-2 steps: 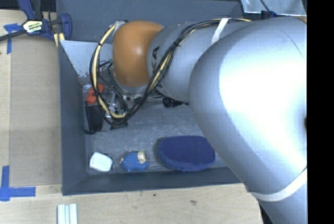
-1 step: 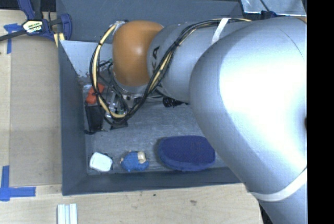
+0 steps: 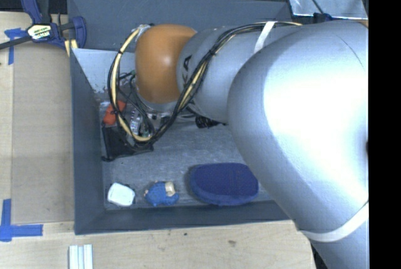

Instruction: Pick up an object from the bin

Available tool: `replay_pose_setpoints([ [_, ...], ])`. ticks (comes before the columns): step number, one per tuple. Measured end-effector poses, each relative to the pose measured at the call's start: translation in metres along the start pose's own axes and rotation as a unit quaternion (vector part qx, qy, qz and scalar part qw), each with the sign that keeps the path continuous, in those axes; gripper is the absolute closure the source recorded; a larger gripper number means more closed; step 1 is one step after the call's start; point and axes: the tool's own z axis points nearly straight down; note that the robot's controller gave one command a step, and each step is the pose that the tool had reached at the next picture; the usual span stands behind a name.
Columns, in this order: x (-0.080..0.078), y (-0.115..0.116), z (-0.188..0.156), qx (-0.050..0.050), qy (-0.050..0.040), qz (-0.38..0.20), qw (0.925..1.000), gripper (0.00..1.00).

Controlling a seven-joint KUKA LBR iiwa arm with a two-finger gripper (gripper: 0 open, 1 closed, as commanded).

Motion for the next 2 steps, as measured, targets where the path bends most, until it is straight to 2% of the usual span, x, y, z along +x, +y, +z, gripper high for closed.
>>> replay_pose_setpoints([
  [1, -0.002, 0.0, -0.03, -0.001, -0.0013, 0.0, 1.0, 1.0],
  [2, -0.005, 0.001, -0.114, -0.002, -0.0032, 0.0, 1.0, 1.0],
])
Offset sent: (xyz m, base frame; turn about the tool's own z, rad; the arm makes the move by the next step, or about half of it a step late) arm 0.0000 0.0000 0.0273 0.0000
